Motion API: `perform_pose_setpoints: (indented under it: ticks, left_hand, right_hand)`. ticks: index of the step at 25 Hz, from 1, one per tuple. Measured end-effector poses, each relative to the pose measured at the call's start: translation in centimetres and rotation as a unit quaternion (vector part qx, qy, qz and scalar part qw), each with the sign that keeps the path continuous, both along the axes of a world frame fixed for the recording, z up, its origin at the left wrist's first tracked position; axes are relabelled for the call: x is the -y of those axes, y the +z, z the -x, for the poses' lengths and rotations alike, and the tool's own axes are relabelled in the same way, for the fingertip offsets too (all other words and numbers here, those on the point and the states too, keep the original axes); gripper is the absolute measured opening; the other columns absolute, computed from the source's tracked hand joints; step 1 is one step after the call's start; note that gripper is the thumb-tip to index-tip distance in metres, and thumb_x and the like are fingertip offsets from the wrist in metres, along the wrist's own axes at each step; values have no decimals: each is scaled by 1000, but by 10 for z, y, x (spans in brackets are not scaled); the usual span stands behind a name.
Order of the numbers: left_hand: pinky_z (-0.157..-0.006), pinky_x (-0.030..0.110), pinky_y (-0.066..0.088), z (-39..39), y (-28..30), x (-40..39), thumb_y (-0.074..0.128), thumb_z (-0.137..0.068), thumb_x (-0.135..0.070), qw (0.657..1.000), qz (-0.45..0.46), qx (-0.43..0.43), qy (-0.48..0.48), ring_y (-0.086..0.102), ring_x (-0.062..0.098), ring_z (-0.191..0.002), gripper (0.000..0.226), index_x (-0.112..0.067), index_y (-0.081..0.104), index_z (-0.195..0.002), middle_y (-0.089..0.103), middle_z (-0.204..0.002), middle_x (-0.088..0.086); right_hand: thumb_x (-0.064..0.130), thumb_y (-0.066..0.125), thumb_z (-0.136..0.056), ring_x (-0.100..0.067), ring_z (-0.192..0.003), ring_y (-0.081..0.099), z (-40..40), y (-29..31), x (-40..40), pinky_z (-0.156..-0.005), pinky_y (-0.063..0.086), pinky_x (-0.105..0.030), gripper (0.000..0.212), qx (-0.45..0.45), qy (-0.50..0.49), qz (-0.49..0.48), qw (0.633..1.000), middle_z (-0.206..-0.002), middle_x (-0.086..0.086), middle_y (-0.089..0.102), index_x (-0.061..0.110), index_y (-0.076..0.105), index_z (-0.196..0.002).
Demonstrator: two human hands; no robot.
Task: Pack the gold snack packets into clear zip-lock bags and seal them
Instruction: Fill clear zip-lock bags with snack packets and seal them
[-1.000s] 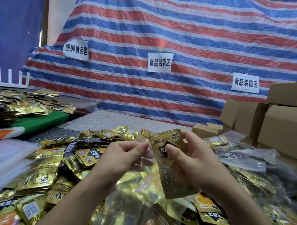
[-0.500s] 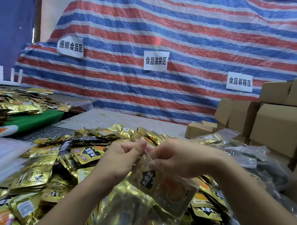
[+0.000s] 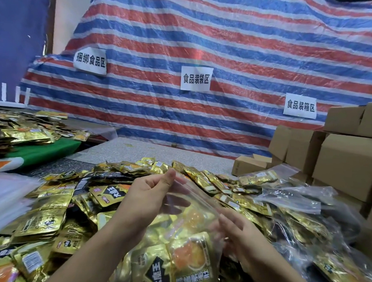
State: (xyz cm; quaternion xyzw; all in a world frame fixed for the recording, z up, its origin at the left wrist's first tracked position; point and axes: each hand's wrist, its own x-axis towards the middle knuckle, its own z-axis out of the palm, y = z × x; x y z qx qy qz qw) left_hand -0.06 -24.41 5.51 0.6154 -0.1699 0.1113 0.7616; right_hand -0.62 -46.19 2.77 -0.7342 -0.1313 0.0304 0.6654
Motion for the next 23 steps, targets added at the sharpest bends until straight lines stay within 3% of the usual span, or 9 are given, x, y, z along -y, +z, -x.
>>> perform_pose_setpoints:
  ticks: [2, 5, 8, 11, 14, 16, 19, 21, 23]
  left_hand:
    - [-54, 28, 56, 1, 4, 1, 53, -88, -42, 1000, 21, 0, 3, 73, 27, -69, 41, -8, 76, -85, 75, -86, 17]
    - [-49, 25, 55, 10, 16, 5, 53, -83, -38, 997, 76, 3, 4, 71, 21, -57, 38, -8, 74, -80, 74, -75, 14]
    - [-46, 25, 53, 20, 46, 9, 51, -81, -41, 995, 94, 46, -1, 71, 19, -57, 37, -15, 77, -71, 75, -74, 9]
    - [-51, 24, 55, 19, 74, 9, 50, -84, -44, 989, 69, 126, 34, 73, 21, -65, 37, -20, 76, -75, 76, -81, 5]
    - [-49, 25, 55, 12, 76, 12, 50, -86, -45, 990, 77, 109, 46, 73, 23, -62, 35, -20, 73, -79, 76, -82, 7]
    - [-47, 25, 54, 9, 67, 18, 50, -85, -45, 991, 94, 78, 48, 71, 21, -58, 35, -18, 71, -82, 75, -78, 7]
    - [-48, 26, 55, 4, 58, 26, 51, -83, -44, 991, 113, 44, 51, 70, 21, -55, 37, -11, 68, -88, 73, -71, 7]
    - [-48, 26, 55, 3, 60, 31, 52, -84, -43, 991, 106, 56, 56, 70, 22, -55, 37, -10, 69, -89, 72, -69, 6]
    - [-50, 29, 57, 4, 68, 35, 53, -88, -44, 990, 81, 89, 77, 71, 23, -58, 36, -12, 71, -85, 72, -69, 8]
  right_hand:
    - [47, 97, -50, -22, -82, 69, -4, -6, -1, -65, 55, -28, 84, -83, 86, -135, 984, -105, -18, 72, 7, 70, -119]
    - [29, 88, -70, -34, -106, 67, 6, -4, -9, -90, 57, -41, 54, -104, 147, -196, 964, -120, -27, 67, 1, 72, -113]
    - [33, 66, -87, -34, -97, 69, 16, 19, -11, -89, 55, -41, 41, -4, 104, -148, 984, -109, -29, 70, -5, 73, -102]
    - [36, 57, -91, -31, -95, 72, 24, 58, -5, -84, 58, -32, 34, 124, 14, -120, 985, -100, -20, 74, 9, 78, -89]
    - [35, 53, -87, -27, -95, 73, 24, 71, -9, -84, 58, -32, 30, 164, -12, -98, 981, -96, -14, 76, 21, 78, -78]
    - [38, 58, -86, -24, -93, 73, 22, 64, -15, -82, 57, -34, 26, 154, -16, -52, 987, -96, -11, 76, 21, 75, -79]
    - [39, 75, -72, -17, -81, 71, 19, 51, -20, -67, 55, -23, 33, 162, -19, 9, 987, -91, -5, 77, 13, 72, -92]
    - [33, 80, -66, -9, -83, 72, 18, 52, -25, -68, 52, -17, 32, 158, -7, 3, 987, -90, 0, 78, 14, 74, -92]
    - [27, 83, -72, -4, -82, 71, 18, 58, -30, -68, 51, -15, 20, 171, 17, 32, 985, -87, 4, 77, 17, 76, -88]
